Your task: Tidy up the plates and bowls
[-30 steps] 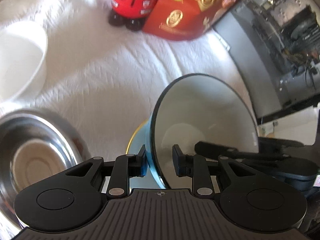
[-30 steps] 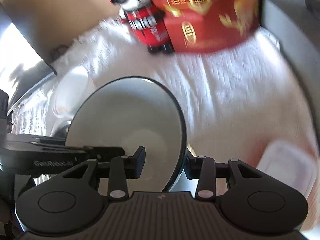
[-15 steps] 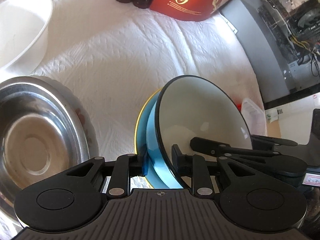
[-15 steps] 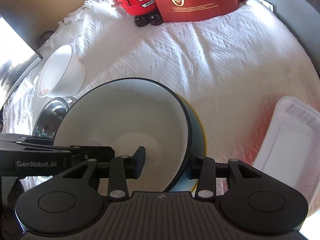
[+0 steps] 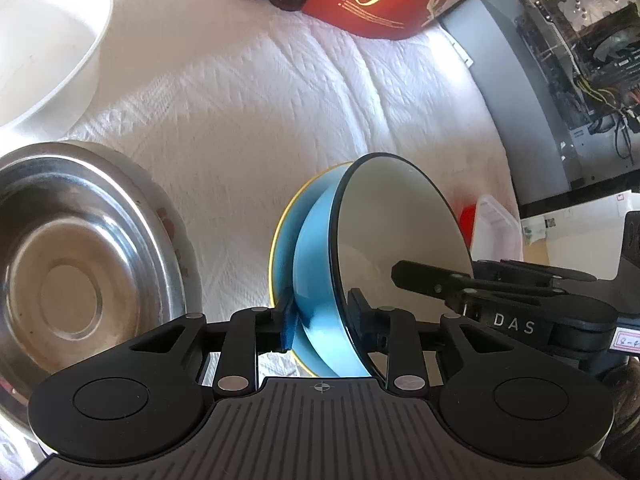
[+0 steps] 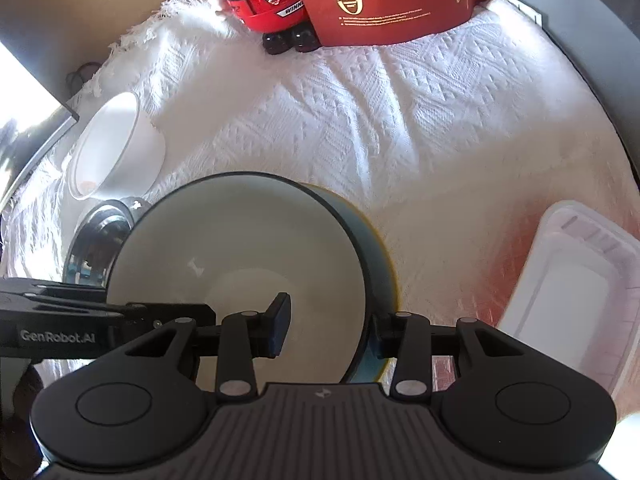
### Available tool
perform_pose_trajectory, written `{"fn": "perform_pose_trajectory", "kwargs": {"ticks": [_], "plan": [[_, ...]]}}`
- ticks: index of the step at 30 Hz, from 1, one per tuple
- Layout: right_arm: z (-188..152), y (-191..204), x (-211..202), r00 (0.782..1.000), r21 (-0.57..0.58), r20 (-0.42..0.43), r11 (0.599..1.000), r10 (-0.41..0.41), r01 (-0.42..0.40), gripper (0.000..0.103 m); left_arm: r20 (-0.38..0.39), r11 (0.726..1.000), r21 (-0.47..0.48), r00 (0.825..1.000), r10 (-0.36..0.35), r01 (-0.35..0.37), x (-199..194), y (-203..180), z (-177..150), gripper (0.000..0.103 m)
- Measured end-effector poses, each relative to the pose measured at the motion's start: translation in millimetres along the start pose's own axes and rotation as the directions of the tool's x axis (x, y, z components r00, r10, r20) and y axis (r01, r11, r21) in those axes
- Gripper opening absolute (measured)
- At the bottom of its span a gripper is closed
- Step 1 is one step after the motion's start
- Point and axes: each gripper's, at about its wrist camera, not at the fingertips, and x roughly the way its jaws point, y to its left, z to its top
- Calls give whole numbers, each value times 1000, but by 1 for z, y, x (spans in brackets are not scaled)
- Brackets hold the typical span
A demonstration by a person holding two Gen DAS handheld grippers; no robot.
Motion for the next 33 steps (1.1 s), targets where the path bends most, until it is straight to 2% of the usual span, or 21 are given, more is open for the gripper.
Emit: {"fn": "perform_pose_trajectory", "kwargs": {"ticks": [7, 9, 14, 20, 25, 33], "plan": [[-2, -4, -4, 1000, 23, 4, 1000, 5, -5, 40, -23, 999, 42, 999, 30, -29, -3, -7, 0, 32], [-3, -3, -6, 1000, 29, 6, 1000, -4, 4, 40, -28, 998, 49, 999, 33, -32, -2, -8, 2, 28], [-4, 3, -10, 999, 6, 17, 999, -46, 46, 41, -24, 1000, 9, 999, 29, -28, 4, -2, 9, 24], [-2, -1, -13, 999, 21, 27, 999, -36, 35, 42, -13, 1000, -10, 1000, 17, -17, 8, 2, 11, 22], [5, -9, -11, 999, 68, 53, 998, -4, 0, 43, -2, 999, -42, 1000, -7, 7, 7, 8, 14, 25], [5, -1, -9, 997, 34, 72, 999, -30, 28, 43, 12, 999, 34, 999, 39, -40, -3, -6, 7, 29]]}}
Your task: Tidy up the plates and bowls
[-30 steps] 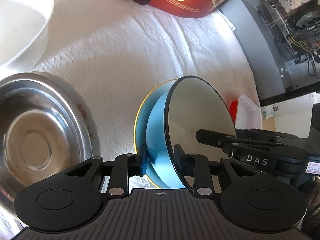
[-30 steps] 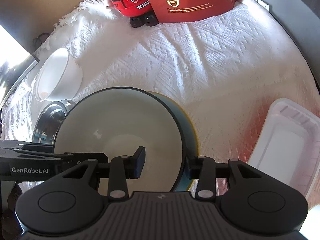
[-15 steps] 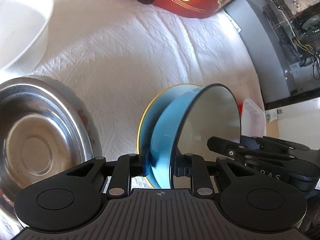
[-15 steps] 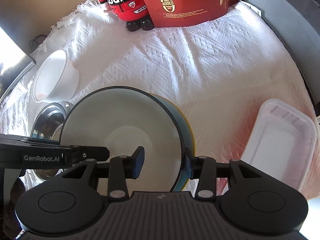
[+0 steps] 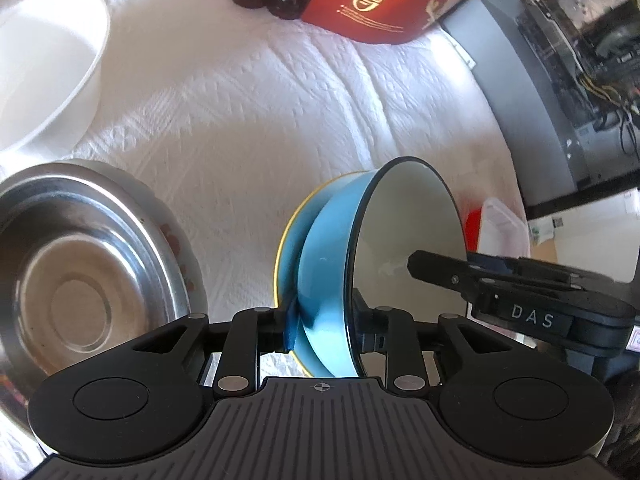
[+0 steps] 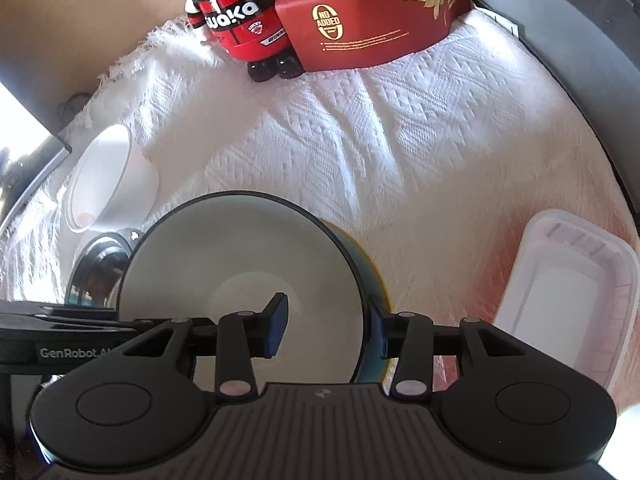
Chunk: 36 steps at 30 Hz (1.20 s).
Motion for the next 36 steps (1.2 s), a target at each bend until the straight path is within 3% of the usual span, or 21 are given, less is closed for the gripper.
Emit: {"fn": "perform_pose_trajectory", "kwargs": {"ticks": [7, 20, 27, 30, 36], "plan": [[0, -6, -4, 1000, -7, 1, 1000, 14, -14, 43, 6, 994, 90, 998, 61, -61, -5, -15, -2, 31], [0, -6, -11, 1000, -16, 11, 1000, 4, -4, 43, -25, 997, 64, 999, 44, -42, -3, -6, 5, 22], [2, 0, -20, 998, -49, 48, 998, -34, 36, 43, 20, 990, 124, 998, 59, -61, -18, -13, 5, 22], [6, 2, -25, 998, -54, 58, 998, -36, 40, 43, 28, 995, 96, 999, 21, -23, -24, -5, 8, 21], [16, 19, -34, 996, -95, 92, 995, -19, 28, 43, 133, 999, -6, 990, -49, 50, -59, 31, 10, 21]]}}
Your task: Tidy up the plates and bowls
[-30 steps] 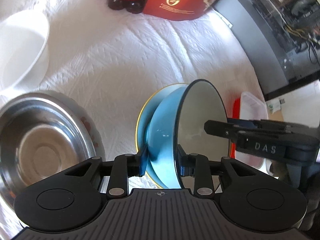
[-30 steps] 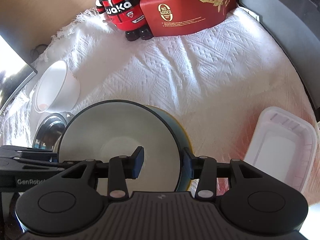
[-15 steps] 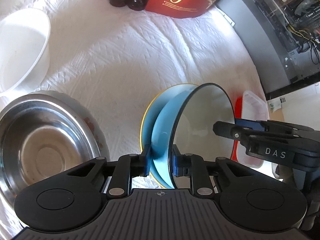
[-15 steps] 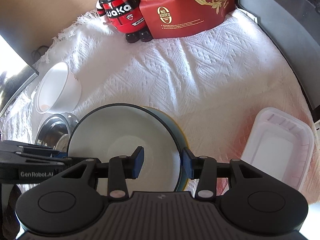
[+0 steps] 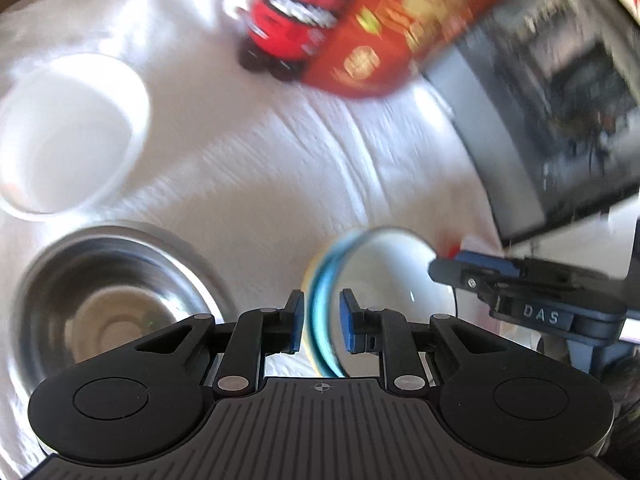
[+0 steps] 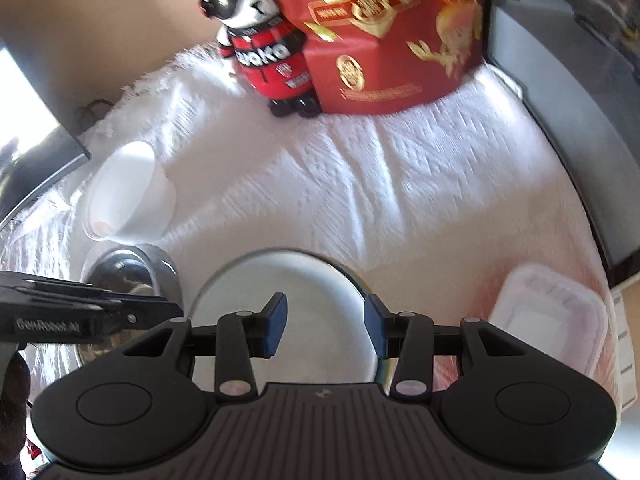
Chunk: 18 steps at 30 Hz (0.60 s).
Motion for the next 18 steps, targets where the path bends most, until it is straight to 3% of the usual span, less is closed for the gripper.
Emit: {"fn": "perform_pose_trajectory", "kwargs": {"ticks": [4, 8, 12, 18], "plan": [[22, 28, 0, 999, -84, 36, 996, 0, 4, 44, 149, 988, -155, 988, 44, -21, -40, 49, 4, 21], [51, 67, 11, 998, -163, 55, 986, 34, -25, 62, 291, 935, -348, 939, 180, -71, -76, 109, 10, 22], [85, 110, 39, 996, -251, 50, 966, 74, -59, 67, 299, 873, -471, 908, 294, -128, -81, 155, 23, 22], [126, 157, 101, 989, -257, -51, 955, 137, -145, 67, 252, 838, -519, 906, 339, -169, -58, 176, 38, 22]]}}
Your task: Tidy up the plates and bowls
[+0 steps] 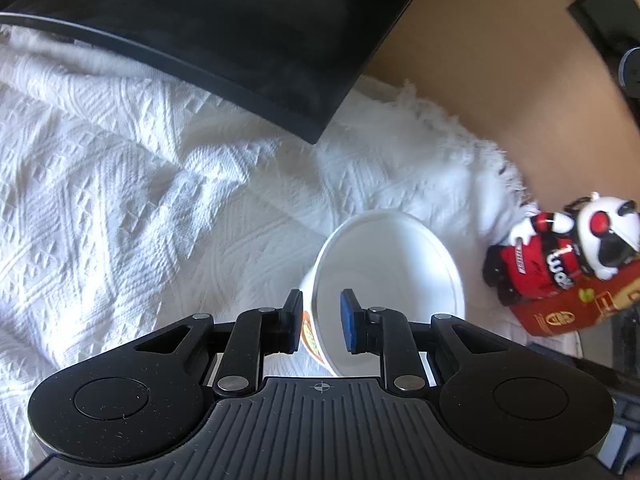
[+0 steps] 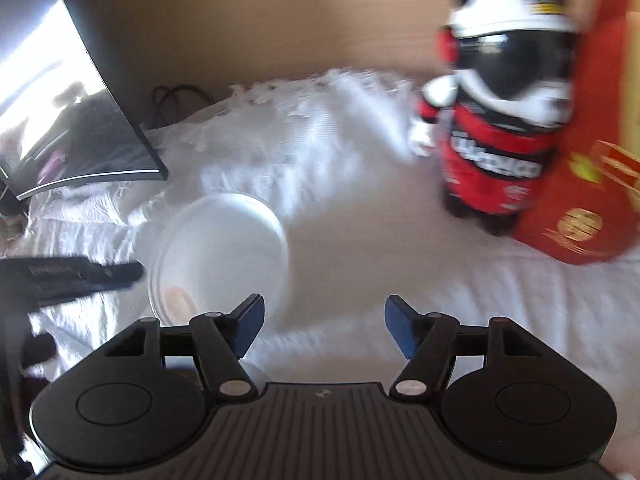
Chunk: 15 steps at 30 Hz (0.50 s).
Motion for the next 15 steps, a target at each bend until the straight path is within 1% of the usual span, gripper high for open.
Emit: {"fn": "perform_pose_trajectory", "kwargs": {"ticks": [3, 6, 8, 10, 11, 12, 13, 15], "plan": [[12, 7, 33, 999, 4, -33, 1000, 25, -25, 67, -13, 1000, 1, 1000, 19, -19, 13, 1, 1, 23], [19, 13, 71, 995, 15, -92, 999, 36, -34, 67, -46, 997, -15, 996, 74, -75, 38, 7, 3, 24], [20, 16, 94, 988, 14, -144, 999, 51, -49, 67, -73, 996, -41, 995, 71, -74, 53, 14, 6, 24], [18, 20, 113, 979, 15, -191, 998, 69, -67, 62, -93, 997, -61, 995, 45, -51, 63, 15, 6, 25], [17, 23, 119, 975, 14, -208, 997, 81, -80, 50, -97, 997, -66, 995, 32, -39, 65, 14, 5, 25], [16, 25, 122, 971, 12, -221, 995, 96, -96, 40, -96, 997, -65, 995, 25, -32, 65, 11, 5, 33], [15, 27, 121, 969, 11, -225, 994, 104, -104, 38, -83, 998, -51, 996, 24, -29, 62, 5, 4, 36], [15, 27, 109, 974, 4, -197, 994, 112, -113, 36, -40, 1000, -6, 999, 20, -20, 49, -10, 3, 32]]}}
